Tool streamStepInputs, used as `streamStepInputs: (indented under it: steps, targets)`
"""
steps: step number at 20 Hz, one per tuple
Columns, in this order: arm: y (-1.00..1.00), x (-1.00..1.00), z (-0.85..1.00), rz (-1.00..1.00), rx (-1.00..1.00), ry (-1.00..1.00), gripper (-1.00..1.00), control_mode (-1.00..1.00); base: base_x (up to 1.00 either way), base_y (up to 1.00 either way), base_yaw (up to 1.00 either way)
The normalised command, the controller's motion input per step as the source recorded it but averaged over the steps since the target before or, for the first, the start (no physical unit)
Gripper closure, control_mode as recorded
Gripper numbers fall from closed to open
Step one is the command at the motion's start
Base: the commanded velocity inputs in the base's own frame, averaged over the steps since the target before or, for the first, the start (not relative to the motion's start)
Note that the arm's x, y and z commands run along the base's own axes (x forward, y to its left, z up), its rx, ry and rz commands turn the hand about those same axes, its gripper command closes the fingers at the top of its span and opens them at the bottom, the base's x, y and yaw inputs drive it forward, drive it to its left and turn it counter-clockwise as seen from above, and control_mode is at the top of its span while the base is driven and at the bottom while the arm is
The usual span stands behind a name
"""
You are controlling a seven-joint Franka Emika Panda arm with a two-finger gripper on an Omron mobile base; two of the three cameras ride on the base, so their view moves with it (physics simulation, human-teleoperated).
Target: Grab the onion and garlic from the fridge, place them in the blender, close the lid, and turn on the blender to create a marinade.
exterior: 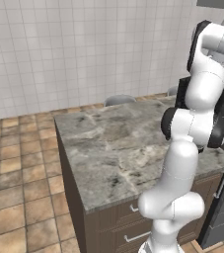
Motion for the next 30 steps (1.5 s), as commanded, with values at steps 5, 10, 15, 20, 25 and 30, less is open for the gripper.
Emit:
streamStepInputs:
  steps: [5,10,15,20,25,30]
  targets:
    - [0.02,-0.01,-0.78,0.00,-0.06,-0.03,1.00,-1.00,0.00,0.00,0.00]
    - [0.00,0.00,-0.57,0.00,0.00,0.00,1.00,-1.00,0.00,0.00,0.00]
    - [0.00,0.00,-0.54,0.00,0.00,0.00,-1.00,-1.00,0.00,0.00,0.00]
    - [0.00,0.00,-0.19,0.00,0.00,-0.02,-1.00,-1.00,0.00,0.00,0.00]
    - [0.00,0.00,0.00,0.00,0.00,-0.07,-1.00,-1.00,0.00,0.00,0.00]
    - [0.00,0.00,0.00,0.00,0.00,-0.11,-1.00,-1.00,0.00,0.00,0.00]
